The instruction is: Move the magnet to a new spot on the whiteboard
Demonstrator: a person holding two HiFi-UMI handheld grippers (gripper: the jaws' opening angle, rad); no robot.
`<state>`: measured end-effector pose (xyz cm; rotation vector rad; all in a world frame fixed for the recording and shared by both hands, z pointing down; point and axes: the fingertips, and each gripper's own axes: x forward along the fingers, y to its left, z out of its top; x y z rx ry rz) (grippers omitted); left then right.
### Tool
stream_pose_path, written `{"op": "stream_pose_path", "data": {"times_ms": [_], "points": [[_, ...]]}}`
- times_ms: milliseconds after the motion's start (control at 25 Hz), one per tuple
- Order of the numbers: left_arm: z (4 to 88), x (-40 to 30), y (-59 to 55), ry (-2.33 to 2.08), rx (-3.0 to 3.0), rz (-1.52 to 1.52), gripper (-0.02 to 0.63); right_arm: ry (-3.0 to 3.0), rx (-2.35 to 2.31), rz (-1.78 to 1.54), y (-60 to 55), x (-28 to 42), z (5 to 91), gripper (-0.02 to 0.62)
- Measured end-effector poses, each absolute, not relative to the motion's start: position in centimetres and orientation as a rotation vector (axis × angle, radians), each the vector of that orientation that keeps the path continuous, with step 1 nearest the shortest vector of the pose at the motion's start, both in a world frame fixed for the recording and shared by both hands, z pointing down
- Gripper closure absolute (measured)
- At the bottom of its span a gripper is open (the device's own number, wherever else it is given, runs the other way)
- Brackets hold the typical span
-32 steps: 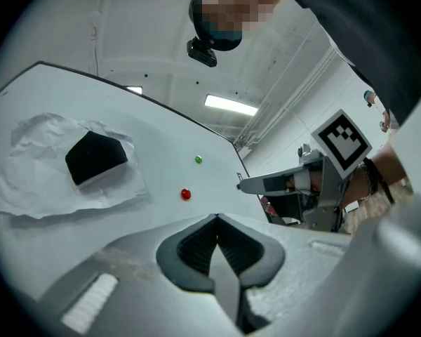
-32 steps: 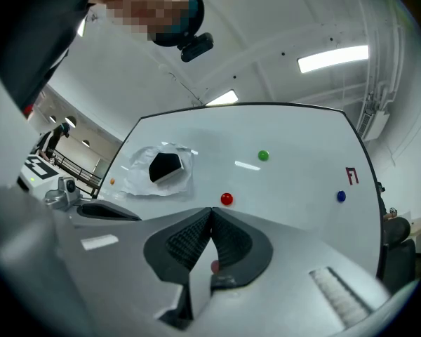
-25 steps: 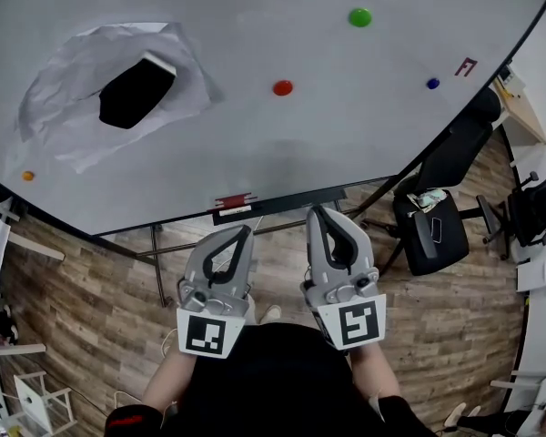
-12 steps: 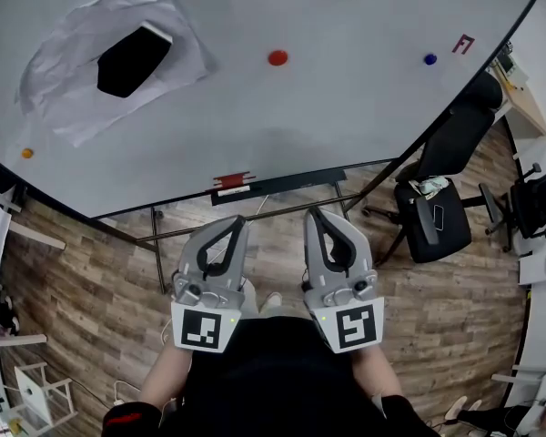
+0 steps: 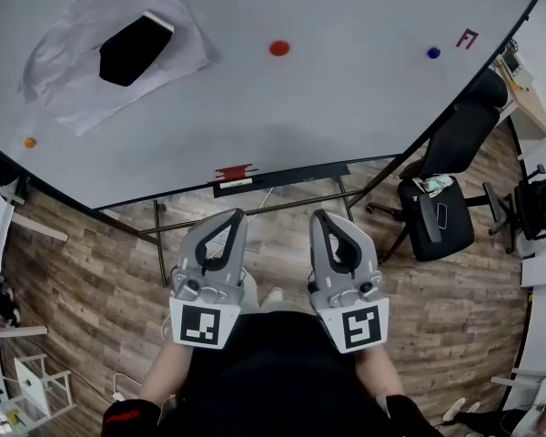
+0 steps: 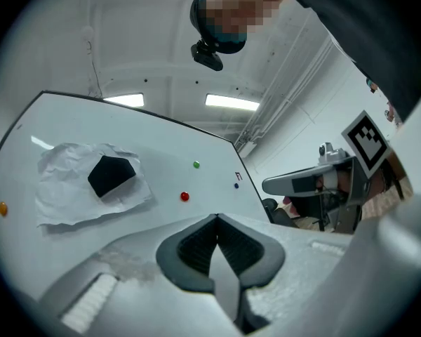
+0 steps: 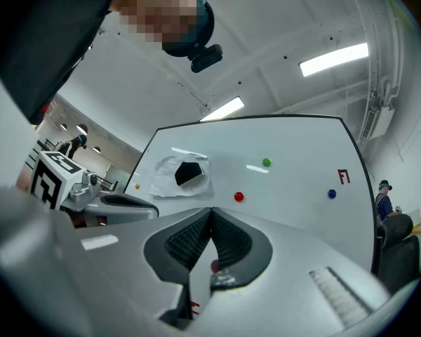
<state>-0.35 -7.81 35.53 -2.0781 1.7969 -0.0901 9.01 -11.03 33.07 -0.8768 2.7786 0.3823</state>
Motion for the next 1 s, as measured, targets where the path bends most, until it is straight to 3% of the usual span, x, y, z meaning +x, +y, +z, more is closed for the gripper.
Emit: {"op": "stream_pose_path", "data": {"times_ms": [1000], "points": [[36.2, 2.8, -8.2, 1.776, -2.112, -0.088, 0.604, 2.827, -0.804, 0.406, -9.7, 9.2, 34.1, 0.595]]}}
